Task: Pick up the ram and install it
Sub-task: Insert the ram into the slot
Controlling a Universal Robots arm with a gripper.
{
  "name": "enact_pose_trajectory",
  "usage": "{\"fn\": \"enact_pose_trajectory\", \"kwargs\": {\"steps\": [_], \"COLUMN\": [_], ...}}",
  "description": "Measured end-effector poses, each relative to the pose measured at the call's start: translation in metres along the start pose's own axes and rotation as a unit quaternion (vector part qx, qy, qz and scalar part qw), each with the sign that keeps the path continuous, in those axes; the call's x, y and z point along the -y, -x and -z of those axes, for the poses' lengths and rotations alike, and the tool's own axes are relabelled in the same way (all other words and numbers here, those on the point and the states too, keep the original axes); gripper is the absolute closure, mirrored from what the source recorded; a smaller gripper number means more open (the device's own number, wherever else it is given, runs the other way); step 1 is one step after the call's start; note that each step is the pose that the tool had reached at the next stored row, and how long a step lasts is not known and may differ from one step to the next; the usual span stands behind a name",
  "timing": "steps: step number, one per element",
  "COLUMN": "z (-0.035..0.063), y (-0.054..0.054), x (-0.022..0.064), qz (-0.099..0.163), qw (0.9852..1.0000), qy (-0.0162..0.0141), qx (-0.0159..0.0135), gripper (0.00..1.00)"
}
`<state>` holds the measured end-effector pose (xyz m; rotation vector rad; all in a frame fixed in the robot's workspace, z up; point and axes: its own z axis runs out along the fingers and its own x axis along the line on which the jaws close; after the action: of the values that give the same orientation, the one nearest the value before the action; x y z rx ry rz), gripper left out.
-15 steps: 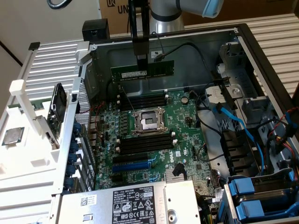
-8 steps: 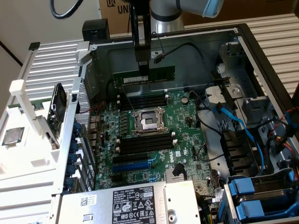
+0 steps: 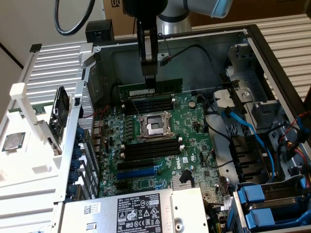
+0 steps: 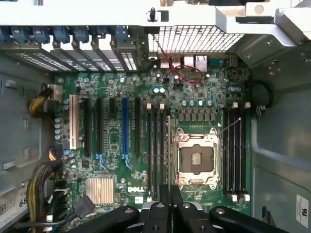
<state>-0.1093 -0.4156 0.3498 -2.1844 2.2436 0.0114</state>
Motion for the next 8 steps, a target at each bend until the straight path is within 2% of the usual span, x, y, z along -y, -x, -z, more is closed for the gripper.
{"fn": "enact_pose_trajectory", "kwargs": {"steps": [4, 8], "z": [-0.0073, -0.0199], "y": [-0.001, -0.012], "x": [0.0002, 0.0004], "qz": [0.0, 0.0], "qw": [1.0, 1.0], "qy": [0.0001, 0.0], "qx": [0.0003, 0.0018], "gripper": [0.88, 0.88]}}
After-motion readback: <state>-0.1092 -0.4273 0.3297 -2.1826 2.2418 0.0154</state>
